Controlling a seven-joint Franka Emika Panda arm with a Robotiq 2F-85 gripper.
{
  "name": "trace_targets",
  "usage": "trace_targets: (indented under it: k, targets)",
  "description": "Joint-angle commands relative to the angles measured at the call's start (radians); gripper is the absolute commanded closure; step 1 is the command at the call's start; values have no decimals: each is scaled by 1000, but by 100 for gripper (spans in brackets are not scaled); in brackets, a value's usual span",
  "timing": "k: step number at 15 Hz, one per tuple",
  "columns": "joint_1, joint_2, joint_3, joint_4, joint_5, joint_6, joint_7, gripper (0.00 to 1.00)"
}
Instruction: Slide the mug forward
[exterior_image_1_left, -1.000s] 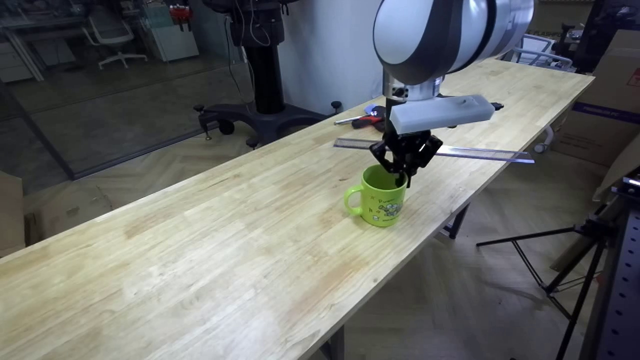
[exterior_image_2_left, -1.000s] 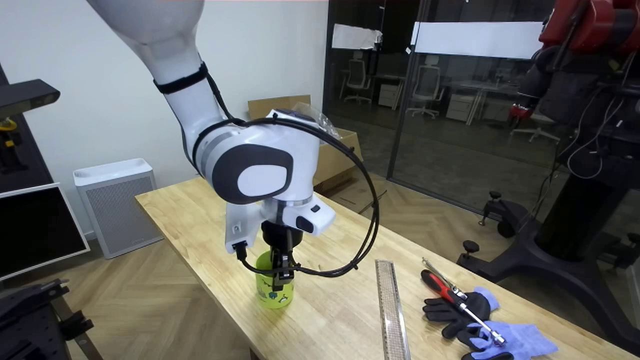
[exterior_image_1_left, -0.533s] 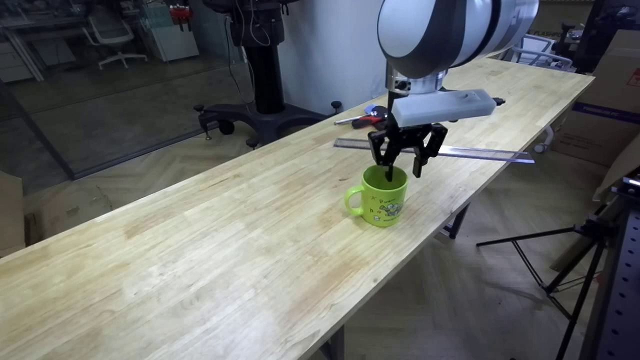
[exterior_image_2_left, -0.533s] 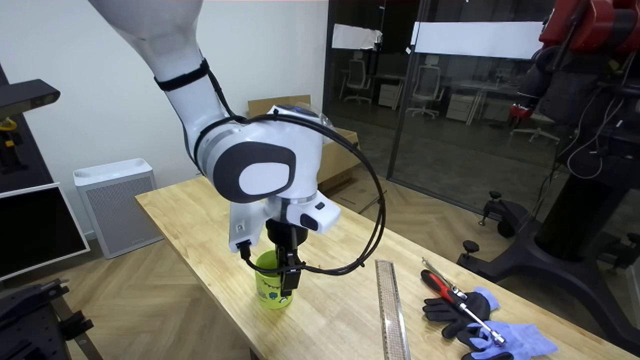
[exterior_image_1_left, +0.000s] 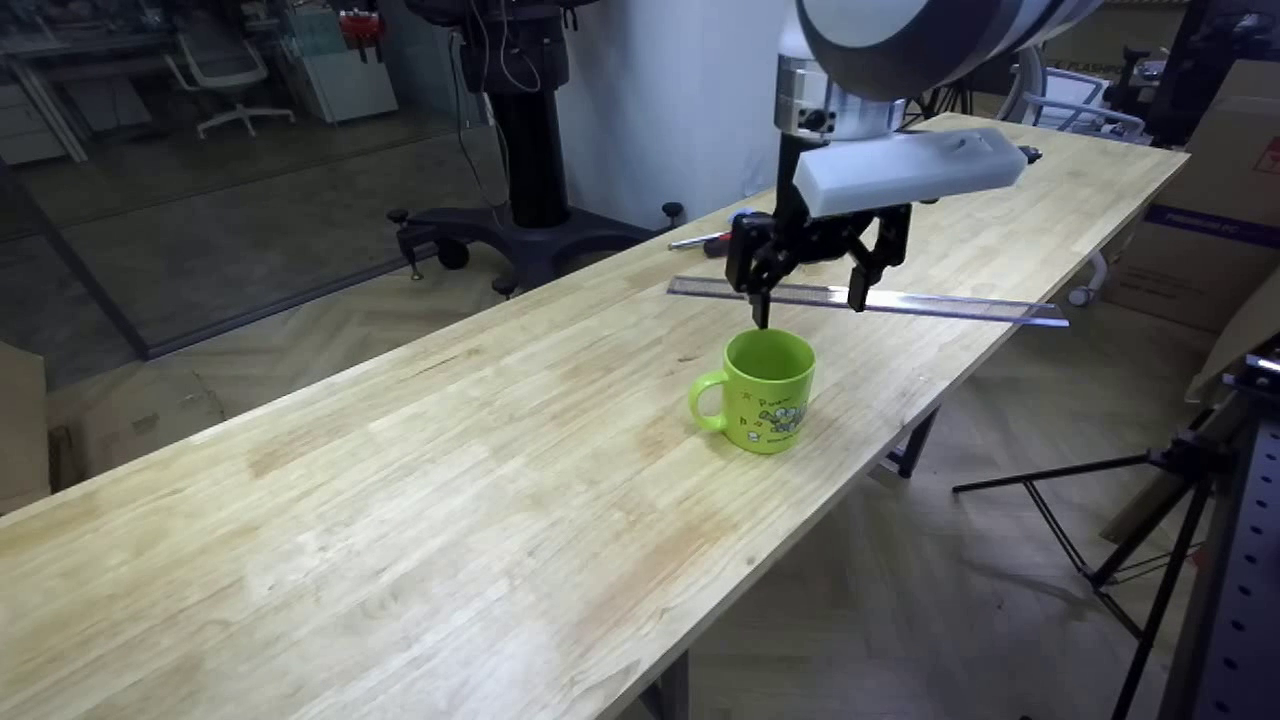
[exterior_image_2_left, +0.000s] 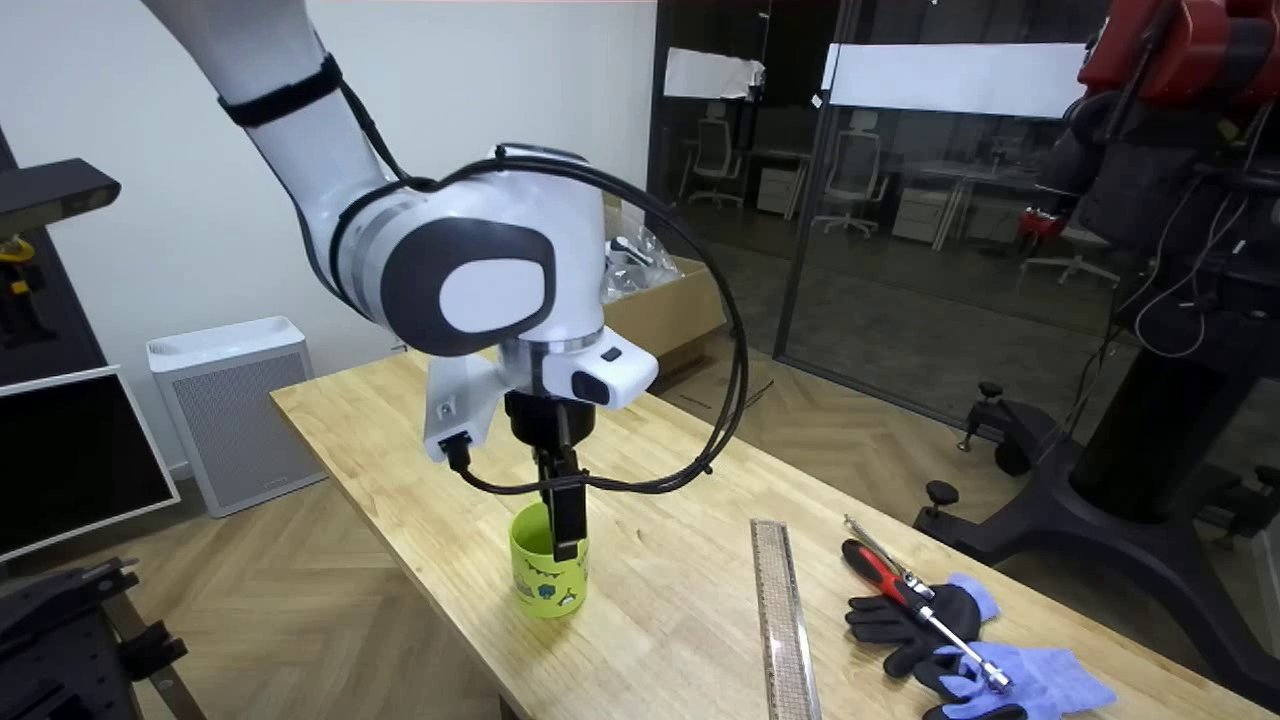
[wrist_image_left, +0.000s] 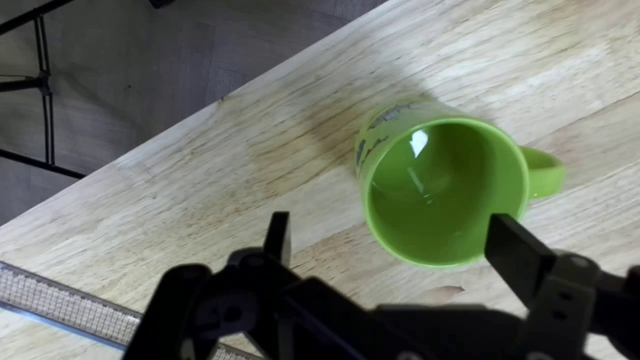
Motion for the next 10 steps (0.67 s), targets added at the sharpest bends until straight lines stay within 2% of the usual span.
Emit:
trace_targets:
  k: [1,2,3,6,10]
  targets:
    - [29,-124,-11,-86,-59,-7,115,0]
    - [17,-147,8,-100,-44,-12,109,0]
    - [-8,-72,21,-46,-40,-4,64,0]
    - [-14,-119,34,-79,-40,-6,73,0]
    - [-15,-124,34,-85,-40,-6,74,0]
